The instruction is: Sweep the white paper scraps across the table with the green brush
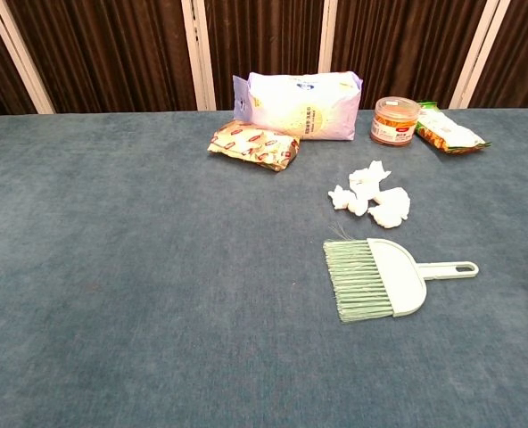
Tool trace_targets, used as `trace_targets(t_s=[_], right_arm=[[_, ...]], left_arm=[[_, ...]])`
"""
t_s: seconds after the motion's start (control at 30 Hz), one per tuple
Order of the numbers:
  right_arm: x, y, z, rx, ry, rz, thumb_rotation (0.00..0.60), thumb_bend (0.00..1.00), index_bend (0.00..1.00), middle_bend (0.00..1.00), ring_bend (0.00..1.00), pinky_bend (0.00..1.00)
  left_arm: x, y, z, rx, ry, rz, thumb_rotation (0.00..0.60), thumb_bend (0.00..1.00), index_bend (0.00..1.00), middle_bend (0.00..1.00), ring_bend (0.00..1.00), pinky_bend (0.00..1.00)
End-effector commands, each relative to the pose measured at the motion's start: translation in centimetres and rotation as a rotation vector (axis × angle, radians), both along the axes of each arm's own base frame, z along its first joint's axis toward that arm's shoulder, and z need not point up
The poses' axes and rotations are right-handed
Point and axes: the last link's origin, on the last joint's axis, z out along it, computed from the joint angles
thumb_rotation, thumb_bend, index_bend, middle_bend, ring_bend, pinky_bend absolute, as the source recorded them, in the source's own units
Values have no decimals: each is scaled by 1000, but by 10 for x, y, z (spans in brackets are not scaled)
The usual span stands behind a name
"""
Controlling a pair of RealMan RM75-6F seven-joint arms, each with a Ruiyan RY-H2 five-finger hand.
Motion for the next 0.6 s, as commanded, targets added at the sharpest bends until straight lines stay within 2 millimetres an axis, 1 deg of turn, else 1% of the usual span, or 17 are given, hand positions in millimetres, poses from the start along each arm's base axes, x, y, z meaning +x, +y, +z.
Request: trace_targets(t_s=[0.03,0.1,0.13,0.17,0.27,0.6], right_arm=[[3,-9,-14,73,14,-15,600,201,198,891,918,874],[8,-13,-22,102,18,-19,600,214,286,934,958,907],[10,-15,-25,117,25,-20,600,218,309,943,967,914],[12,-17,-29,131,35,-19,600,226,352,959,983,926],[18,-23,-46,182,79,-17,600,239,412,978,999,937],[32,-39,-92,241,151,-21,600,242,433,979,999,937]], left_arm=[[0,0,0,-1,-1,0,600,0,0,0,0,0],[0,0,0,0,-2,-1,600,0,0,0,0,0],[0,0,0,0,-3,-1,600,0,0,0,0,0],[0,0,0,0,-3,0,600,0,0,0,0,0],[0,0,0,-3,-4,1,600,0,0,0,0,0],[0,0,1,-3,-12,0,600,0,0,0,0,0]])
